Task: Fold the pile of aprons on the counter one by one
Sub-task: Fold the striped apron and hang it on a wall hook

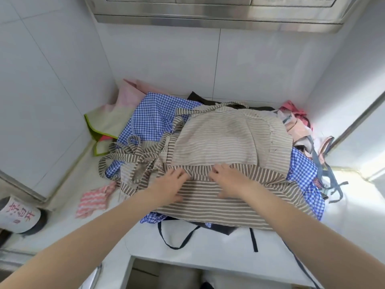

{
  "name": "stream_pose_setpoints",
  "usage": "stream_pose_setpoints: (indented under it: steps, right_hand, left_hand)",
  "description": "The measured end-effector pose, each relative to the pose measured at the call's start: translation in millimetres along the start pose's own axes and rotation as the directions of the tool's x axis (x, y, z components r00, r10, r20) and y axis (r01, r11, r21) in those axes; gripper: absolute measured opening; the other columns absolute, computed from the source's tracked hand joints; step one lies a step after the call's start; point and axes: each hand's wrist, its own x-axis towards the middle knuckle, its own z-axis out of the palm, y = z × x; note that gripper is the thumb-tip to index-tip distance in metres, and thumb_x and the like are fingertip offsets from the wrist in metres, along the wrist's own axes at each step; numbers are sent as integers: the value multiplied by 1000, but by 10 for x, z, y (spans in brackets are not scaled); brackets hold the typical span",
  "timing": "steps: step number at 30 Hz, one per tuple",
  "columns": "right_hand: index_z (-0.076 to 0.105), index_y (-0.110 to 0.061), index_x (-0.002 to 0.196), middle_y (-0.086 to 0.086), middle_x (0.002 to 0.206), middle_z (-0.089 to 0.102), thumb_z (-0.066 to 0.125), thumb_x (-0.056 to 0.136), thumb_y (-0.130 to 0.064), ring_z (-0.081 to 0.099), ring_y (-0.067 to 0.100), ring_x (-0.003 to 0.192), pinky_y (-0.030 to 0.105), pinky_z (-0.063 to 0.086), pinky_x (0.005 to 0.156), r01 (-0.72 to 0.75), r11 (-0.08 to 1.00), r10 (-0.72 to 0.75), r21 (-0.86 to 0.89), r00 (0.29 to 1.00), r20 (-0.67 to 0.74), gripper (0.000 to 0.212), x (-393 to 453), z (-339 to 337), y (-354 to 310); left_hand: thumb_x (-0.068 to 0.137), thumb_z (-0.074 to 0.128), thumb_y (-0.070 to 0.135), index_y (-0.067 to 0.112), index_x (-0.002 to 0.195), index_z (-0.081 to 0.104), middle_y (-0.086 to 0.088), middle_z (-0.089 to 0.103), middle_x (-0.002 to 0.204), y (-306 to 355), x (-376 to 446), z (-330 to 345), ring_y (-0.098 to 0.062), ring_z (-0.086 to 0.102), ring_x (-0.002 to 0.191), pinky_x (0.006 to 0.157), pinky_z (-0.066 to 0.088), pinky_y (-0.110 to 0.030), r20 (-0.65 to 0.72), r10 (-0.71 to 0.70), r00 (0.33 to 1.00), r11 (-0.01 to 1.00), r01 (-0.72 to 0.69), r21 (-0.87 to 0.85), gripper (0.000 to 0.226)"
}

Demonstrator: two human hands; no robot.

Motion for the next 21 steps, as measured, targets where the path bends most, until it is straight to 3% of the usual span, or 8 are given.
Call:
stream_pose_setpoints:
  steps: [2,4,7,11,14,16,19,21]
  right_hand:
    - [16,-24,148,2,156,6,71,80,-28,10,31,142,53,34,105,-93,995,86,42,985,149,87,2,193,25]
    - [1,-30,151,-4,158,-11,75,77,-28,-3,32,144,53,36,105,-174,982,158,74,969,192,104,-34,342,124]
    - [-12,-33,149,-2,153,-30,76,77,-32,-12,34,144,48,35,107,-233,968,219,96,967,133,113,-133,454,282]
    - [-26,-32,144,-1,152,-33,73,71,-54,-16,38,142,64,6,109,-383,920,369,85,918,149,125,-292,604,629]
    - [-9,-28,150,1,157,-16,68,75,-56,-6,35,144,61,15,112,-472,822,440,319,882,170,110,-446,728,978]
    - [24,-20,147,8,152,15,61,84,-51,15,33,139,52,28,109,-443,784,498,436,867,-14,80,-509,733,1125]
    - [53,-2,121,19,122,42,57,92,-26,42,38,116,46,42,92,-430,732,651,528,669,-358,38,-498,617,1183]
    - [49,6,117,25,119,42,60,90,-16,45,42,112,45,40,89,-453,611,771,649,528,-358,37,-487,487,1196]
  left_hand:
    - [83,67,32,24,149,11,-1,9,154,43,54,96,-29,14,139,111,29,-43,214,-16,977,999,26,-41,86]
    - [80,71,30,32,150,-3,1,-7,158,66,97,166,-35,4,142,111,28,-49,340,-60,939,995,83,-53,102]
    - [80,72,21,34,149,-8,0,-15,157,137,167,175,-39,-3,142,110,29,-50,394,-78,916,995,96,-26,107]
    - [77,74,21,33,149,-5,-2,-10,157,118,232,170,-41,-1,141,111,29,-49,412,-76,908,996,85,-5,108]
    - [76,74,24,33,149,3,-2,4,155,56,289,187,-41,11,137,109,30,-49,430,-67,900,996,86,-25,102]
    - [81,69,25,29,147,16,-5,19,150,86,373,126,-38,23,133,105,36,-45,436,-82,896,992,115,-49,85]
    - [93,53,21,12,138,34,-14,37,137,300,579,-56,-34,40,122,96,41,-39,268,-120,956,993,113,42,50]
    - [95,47,17,8,137,32,-15,35,135,518,745,-176,-34,41,120,90,41,-40,88,-123,989,991,117,68,46]
